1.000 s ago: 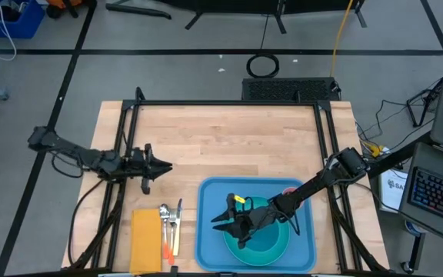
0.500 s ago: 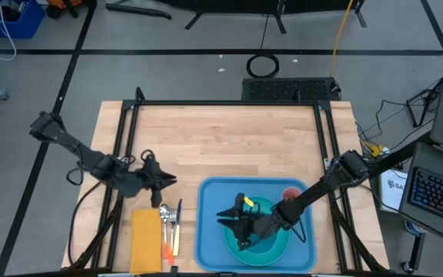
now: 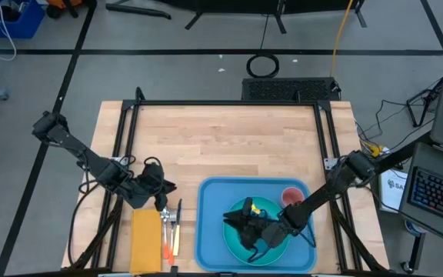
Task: Set up tray
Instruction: Put the yellow napkin on the blue serving tray to the left of the light blue plate
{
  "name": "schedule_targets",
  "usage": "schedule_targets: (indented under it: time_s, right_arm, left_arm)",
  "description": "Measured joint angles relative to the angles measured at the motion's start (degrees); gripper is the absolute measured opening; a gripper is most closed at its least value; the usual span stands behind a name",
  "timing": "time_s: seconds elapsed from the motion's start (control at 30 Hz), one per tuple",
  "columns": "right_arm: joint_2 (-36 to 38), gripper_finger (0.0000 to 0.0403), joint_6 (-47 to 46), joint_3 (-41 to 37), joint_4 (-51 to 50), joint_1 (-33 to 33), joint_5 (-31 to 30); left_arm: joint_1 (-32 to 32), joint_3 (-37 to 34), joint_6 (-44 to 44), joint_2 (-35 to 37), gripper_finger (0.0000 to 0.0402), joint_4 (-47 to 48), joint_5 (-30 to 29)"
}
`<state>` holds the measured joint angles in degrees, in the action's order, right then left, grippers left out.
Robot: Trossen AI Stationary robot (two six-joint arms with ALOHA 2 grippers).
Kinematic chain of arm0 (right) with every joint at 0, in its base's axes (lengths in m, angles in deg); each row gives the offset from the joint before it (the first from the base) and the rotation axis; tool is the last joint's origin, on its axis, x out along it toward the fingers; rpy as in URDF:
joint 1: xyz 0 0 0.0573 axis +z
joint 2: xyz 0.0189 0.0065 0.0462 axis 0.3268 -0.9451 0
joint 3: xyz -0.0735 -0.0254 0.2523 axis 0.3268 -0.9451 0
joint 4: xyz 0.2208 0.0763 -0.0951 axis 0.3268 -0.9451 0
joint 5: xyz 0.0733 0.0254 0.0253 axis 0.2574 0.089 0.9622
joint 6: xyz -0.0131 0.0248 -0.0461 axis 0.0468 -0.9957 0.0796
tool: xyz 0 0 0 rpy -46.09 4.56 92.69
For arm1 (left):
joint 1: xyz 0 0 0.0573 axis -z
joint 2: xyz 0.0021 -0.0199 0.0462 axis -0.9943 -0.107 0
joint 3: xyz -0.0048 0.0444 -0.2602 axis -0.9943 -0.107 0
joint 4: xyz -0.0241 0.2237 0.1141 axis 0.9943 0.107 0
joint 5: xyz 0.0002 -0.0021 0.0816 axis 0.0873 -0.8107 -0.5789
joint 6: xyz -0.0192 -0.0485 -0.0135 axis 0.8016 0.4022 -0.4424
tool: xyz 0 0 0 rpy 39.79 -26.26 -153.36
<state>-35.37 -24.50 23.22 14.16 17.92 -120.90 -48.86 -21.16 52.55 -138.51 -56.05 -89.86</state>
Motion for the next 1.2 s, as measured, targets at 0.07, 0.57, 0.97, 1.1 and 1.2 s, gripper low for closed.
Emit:
schedule_targets:
  time_s: [0.07,0.57,0.97,1.1,1.2]
  right_arm:
    - [4.01,0.0094,-2.74,-1.35,-2.87,0.0,2.11]
    - [59.51,0.0041,-30.78,-28.39,-18.4,2.94,24.23]
    - [83.7,0.0039,-31.9,-43.28,-11.77,3.75,32.77]
    - [87.42,0.004,-31.55,-47.22,-5.44,3.74,32.73]
    - [90.98,0.0039,-36.06,-49.38,-7.34,3.74,33.04]
  left_arm:
    - [0.78,0.0,2.32,-0.01,0.0067,0.01,-2.71]
    - [4.31,0.0,10.64,-0.08,0.0067,-0.47,-7.42]
    - [4.21,0.0,13.61,-3.72,0.0067,-2.36,-5.81]
    - [4.21,0.0,15.71,-6.07,0.0067,-2.7,-3.35]
    - [4.28,0.0,16.52,-7.65,0.0067,-3.45,-1.89]
